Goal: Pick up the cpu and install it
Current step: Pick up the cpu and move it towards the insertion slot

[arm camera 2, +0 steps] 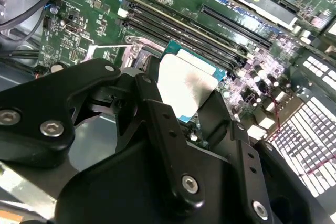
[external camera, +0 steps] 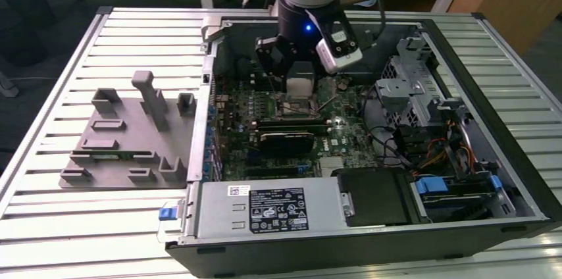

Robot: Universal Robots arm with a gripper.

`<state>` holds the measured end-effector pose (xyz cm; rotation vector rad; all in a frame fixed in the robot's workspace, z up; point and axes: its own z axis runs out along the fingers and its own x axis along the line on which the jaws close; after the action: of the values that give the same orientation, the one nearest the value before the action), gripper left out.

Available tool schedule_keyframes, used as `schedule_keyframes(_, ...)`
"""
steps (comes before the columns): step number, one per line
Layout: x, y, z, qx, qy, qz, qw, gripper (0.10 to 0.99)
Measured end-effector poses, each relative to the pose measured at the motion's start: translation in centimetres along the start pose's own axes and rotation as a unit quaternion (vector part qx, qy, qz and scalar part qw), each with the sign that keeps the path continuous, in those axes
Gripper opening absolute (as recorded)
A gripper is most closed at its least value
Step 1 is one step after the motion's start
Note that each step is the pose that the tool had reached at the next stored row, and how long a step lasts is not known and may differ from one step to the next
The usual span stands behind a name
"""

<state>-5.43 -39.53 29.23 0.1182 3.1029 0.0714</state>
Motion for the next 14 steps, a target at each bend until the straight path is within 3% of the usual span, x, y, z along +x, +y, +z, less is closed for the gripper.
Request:
schedule_keyframes(6,-0.05,0.28,0.91,0.0001,0.0,0.0,1.0,0.541)
schedule_keyframes(14,0.07,1.24,2.07,0.0001,0.0001,0.0,1.0,0.541)
